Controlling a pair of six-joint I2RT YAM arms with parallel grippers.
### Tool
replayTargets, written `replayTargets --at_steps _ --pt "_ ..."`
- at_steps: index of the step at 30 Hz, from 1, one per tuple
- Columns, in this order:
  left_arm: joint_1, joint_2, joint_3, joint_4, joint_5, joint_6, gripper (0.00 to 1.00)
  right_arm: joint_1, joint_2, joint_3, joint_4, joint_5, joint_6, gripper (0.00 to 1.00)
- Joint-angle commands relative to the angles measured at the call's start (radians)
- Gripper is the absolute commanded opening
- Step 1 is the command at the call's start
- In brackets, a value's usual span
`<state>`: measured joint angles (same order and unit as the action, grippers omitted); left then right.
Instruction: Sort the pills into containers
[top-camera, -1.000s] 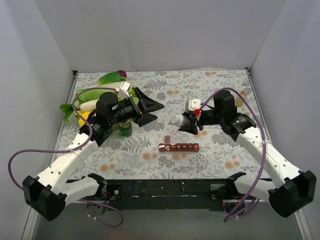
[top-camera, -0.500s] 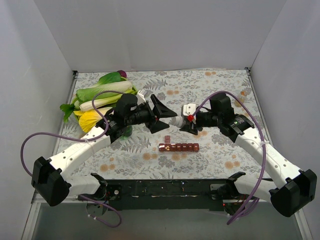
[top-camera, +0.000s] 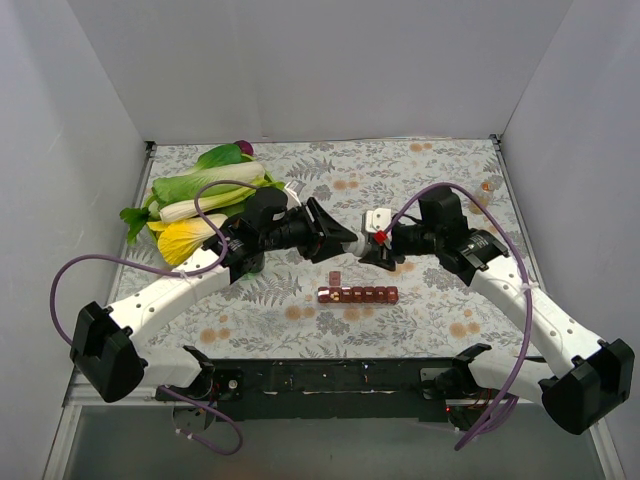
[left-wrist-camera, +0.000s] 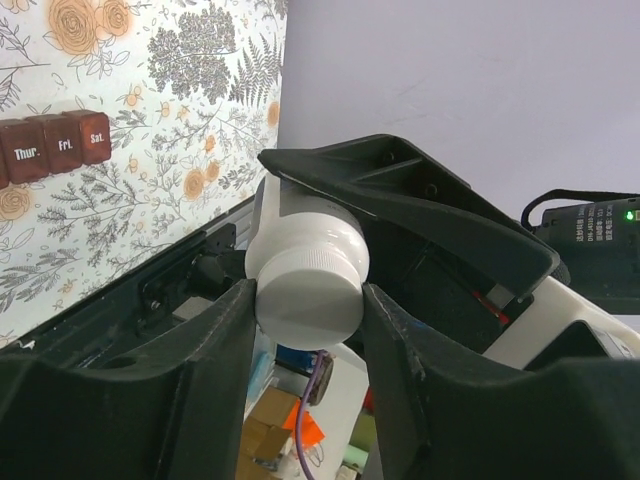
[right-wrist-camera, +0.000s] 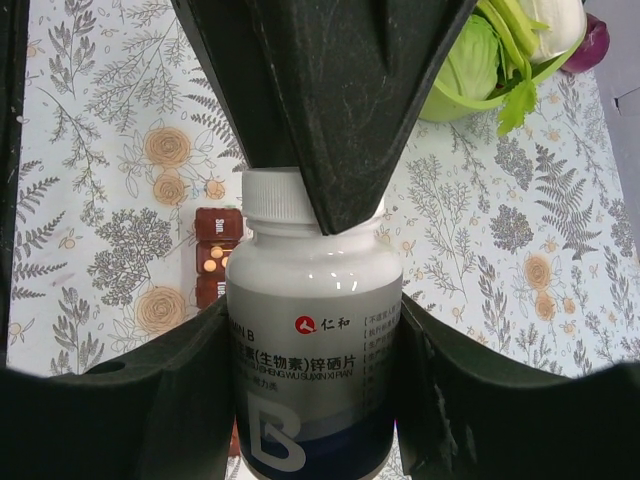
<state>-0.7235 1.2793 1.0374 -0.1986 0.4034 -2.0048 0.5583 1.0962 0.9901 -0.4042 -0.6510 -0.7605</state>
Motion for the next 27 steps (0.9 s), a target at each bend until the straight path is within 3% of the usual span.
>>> replayTargets --at_steps 1,4,9,15,20,22,23,27 --pt "-0.004 -0.006 0.032 -0.015 0.005 -0.012 0.35 0.002 -0.030 0.005 0.038 -0.013 0.013 0.02" --pt "-0.004 0.000 0.039 -0.015 0.029 0.029 0.23 0.003 -0.030 -0.005 0.048 -0.030 0.032 0.02" --pt "-0.004 0.008 0.056 -0.021 0.071 0.144 0.13 0.002 -0.025 -0.030 0.088 -0.110 0.093 0.02" --pt "-0.004 0.028 0.076 -0.042 0.144 0.458 0.12 -0.012 -0.007 -0.077 0.163 -0.266 0.237 0.02" --pt "-0.017 0.060 0.104 -0.050 0.319 0.824 0.12 -0.040 0.019 -0.154 0.356 -0.413 0.483 0.02" --pt "-0.037 0.037 0.101 -0.053 0.354 0.961 0.17 -0.050 0.034 -0.185 0.460 -0.496 0.579 0.02" --pt "-0.056 0.017 0.075 -0.051 0.360 1.108 0.21 -0.060 0.039 -0.221 0.564 -0.524 0.689 0.02" --pt "-0.062 -0.044 0.017 -0.027 0.319 1.326 0.37 -0.064 0.050 -0.284 0.755 -0.587 0.852 0.03"
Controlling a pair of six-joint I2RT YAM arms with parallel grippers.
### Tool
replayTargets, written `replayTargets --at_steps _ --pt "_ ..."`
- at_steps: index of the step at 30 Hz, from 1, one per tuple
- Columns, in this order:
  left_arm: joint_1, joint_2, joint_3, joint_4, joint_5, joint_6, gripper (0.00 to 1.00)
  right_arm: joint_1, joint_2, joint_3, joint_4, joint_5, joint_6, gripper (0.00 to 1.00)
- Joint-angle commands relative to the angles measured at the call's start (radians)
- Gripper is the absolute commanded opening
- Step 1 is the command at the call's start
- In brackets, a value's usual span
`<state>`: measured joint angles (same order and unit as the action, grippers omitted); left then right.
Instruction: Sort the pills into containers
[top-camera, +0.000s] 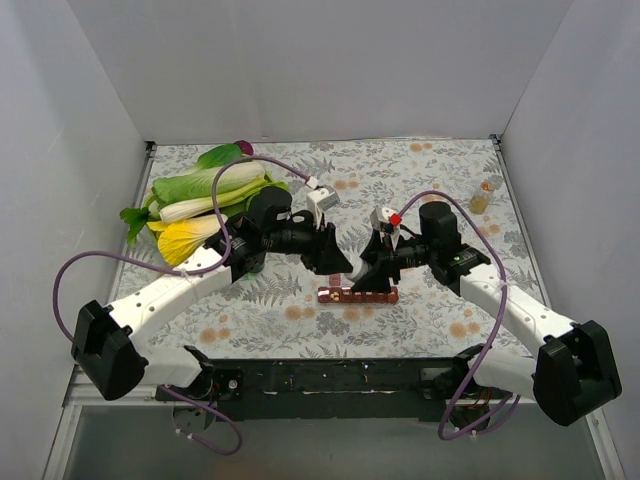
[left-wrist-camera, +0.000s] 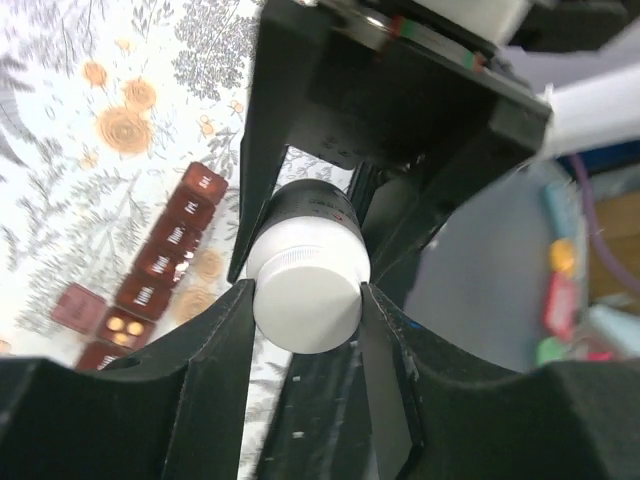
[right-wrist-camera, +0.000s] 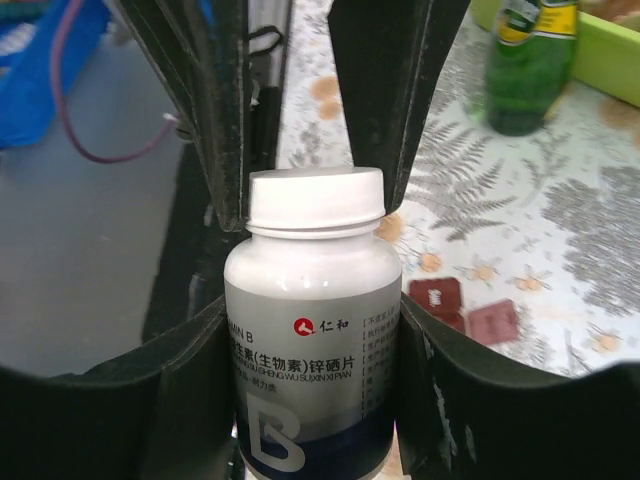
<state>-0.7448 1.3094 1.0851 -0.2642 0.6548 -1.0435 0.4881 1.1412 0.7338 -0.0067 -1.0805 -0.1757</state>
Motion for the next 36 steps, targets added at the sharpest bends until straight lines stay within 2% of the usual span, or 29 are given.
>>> replayTargets --at_steps 1,6,10,11,14,15,20,26,30,36 --pt "-0.041 -0.076 -0.030 0.033 0.063 0.396 0.38 0.006 0.006 -0.033 0.373 -0.159 0.280 0.02" --pt "-0.041 -0.052 -0.013 -0.009 0.049 0.513 0.42 0.006 0.009 -0.047 0.425 -0.165 0.323 0.02" --pt "-0.041 -0.079 -0.039 0.045 0.006 0.444 0.56 0.006 -0.001 -0.053 0.424 -0.162 0.315 0.03" --pt "-0.041 -0.091 -0.050 0.072 -0.009 0.422 0.60 0.004 -0.003 -0.053 0.419 -0.160 0.311 0.03" --pt "-0.041 -0.147 -0.099 0.155 -0.073 0.326 0.91 0.000 -0.014 -0.039 0.366 -0.156 0.256 0.03" --pt "-0.041 -0.171 -0.105 0.172 -0.079 0.312 0.98 -0.002 -0.017 -0.036 0.357 -0.157 0.246 0.03" --pt "-0.039 -0.239 -0.134 0.216 -0.105 0.157 0.98 -0.006 -0.032 -0.013 0.251 -0.148 0.173 0.03" --pt "-0.039 -0.373 -0.139 0.224 -0.205 -0.010 0.98 -0.006 -0.050 0.038 0.084 -0.121 -0.036 0.03" --pt "-0.037 -0.459 -0.110 0.148 -0.406 -0.130 0.98 -0.006 -0.066 0.090 -0.103 -0.058 -0.186 0.03" --pt "-0.034 -0.484 -0.103 0.118 -0.429 -0.302 0.98 -0.008 -0.084 0.177 -0.271 0.059 -0.401 0.03"
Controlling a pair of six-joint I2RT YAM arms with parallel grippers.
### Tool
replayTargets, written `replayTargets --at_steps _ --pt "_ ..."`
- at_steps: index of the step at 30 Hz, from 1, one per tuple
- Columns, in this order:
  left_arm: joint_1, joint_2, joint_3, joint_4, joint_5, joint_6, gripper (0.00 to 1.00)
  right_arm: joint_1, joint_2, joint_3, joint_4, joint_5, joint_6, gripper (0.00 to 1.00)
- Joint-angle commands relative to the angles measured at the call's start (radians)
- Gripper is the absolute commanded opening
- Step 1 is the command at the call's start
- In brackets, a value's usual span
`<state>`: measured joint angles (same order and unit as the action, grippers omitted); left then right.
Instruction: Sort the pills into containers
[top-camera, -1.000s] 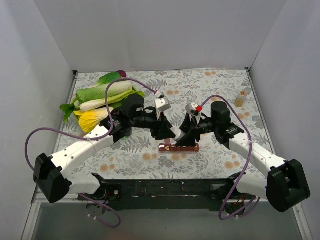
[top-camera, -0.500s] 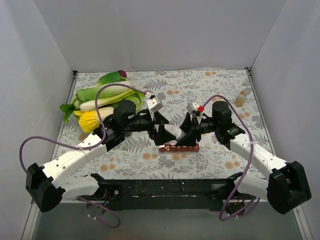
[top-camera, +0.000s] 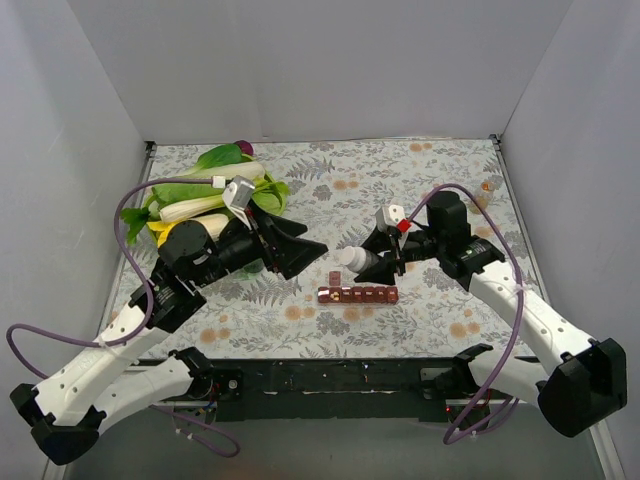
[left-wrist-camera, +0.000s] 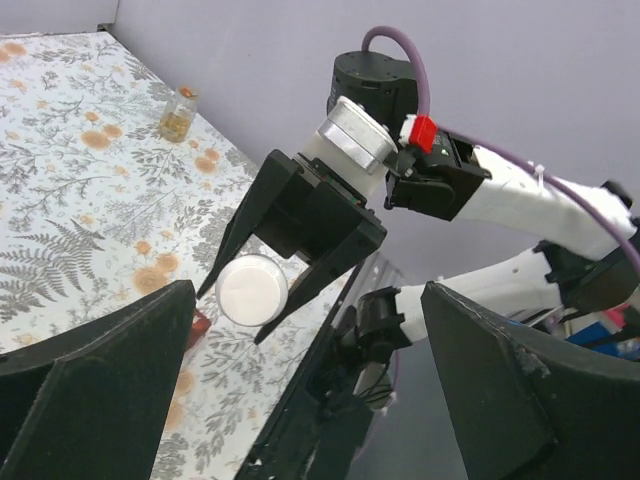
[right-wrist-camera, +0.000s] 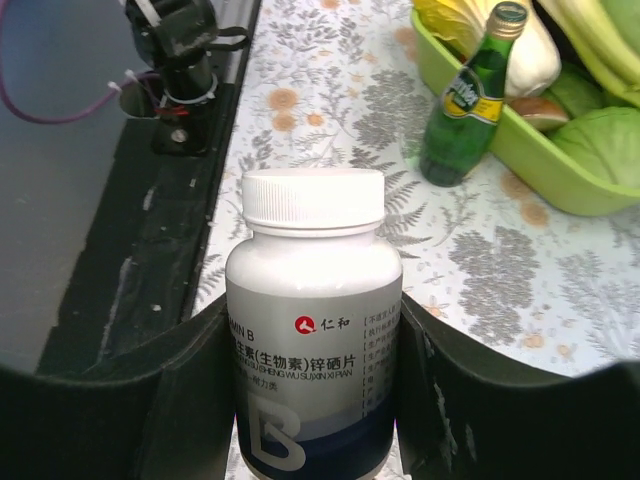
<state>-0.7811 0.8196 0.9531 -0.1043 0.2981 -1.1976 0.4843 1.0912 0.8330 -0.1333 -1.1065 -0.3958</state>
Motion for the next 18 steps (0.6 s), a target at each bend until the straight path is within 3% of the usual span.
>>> replayTargets --at_steps 1,12,18 --pt "0.002 0.009 0.030 -0.044 -0.071 -0.169 0.98 -0.003 -0.036 0.095 -0.181 0.097 -0.199 0.03" --pt "0.008 0.133 0.082 -0.126 -0.109 -0.620 0.98 -0.003 -0.070 0.155 -0.308 0.287 -0.386 0.03" --pt "0.008 0.217 0.099 -0.195 -0.120 -0.769 0.95 -0.003 -0.070 0.153 -0.310 0.330 -0.410 0.03"
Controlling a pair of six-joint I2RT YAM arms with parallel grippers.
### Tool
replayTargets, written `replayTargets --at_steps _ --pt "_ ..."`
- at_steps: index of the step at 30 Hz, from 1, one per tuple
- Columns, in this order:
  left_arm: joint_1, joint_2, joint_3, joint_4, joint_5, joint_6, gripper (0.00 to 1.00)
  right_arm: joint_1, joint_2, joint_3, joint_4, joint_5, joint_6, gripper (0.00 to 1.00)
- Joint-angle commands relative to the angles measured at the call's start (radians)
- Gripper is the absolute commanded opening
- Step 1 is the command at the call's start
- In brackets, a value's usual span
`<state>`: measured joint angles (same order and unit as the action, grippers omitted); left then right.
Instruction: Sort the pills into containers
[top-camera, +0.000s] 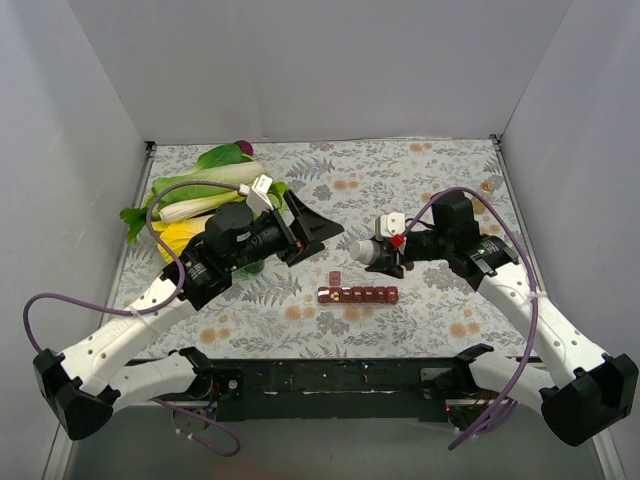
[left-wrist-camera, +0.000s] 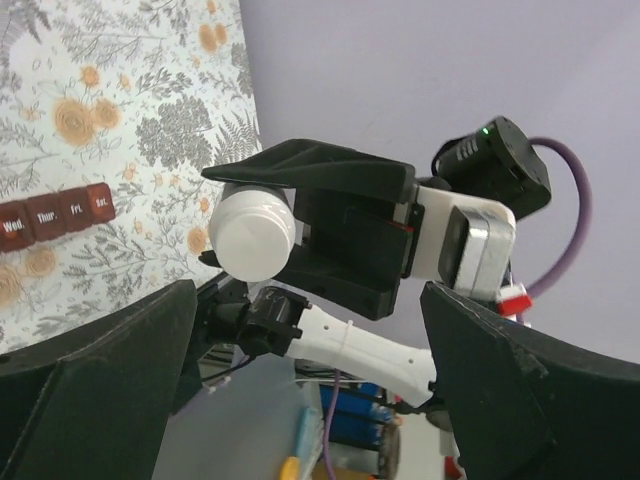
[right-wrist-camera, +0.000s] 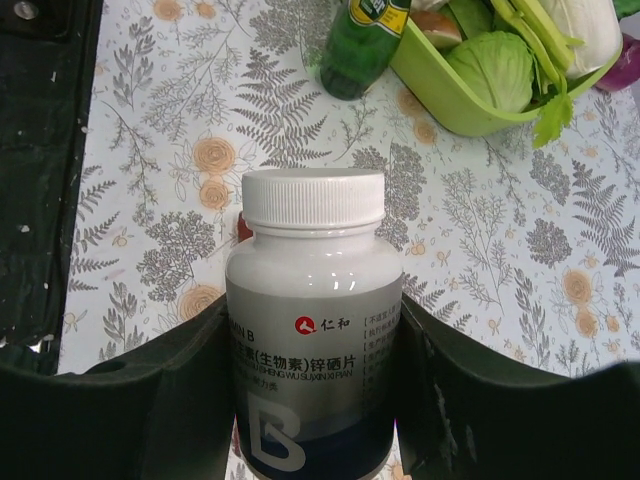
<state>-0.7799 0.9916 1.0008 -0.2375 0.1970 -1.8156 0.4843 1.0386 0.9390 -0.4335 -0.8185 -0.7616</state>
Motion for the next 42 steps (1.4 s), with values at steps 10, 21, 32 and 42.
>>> replayTargets --at_steps 10,21,32,42 --pt "0.005 0.189 0.071 -0.049 0.065 -0.221 0.79 -0.003 -0.020 0.038 -0.001 0.051 -0.051 0.03" --pt "-0.012 0.282 0.081 0.024 0.127 -0.220 0.70 -0.003 -0.017 0.027 0.009 0.041 -0.045 0.03" --pt "-0.016 0.303 0.067 0.055 0.188 -0.206 0.52 -0.003 -0.017 0.012 0.024 0.033 -0.028 0.03" --pt "-0.016 0.321 0.055 0.104 0.278 -0.061 0.13 -0.003 -0.014 -0.009 0.058 -0.022 0.033 0.03"
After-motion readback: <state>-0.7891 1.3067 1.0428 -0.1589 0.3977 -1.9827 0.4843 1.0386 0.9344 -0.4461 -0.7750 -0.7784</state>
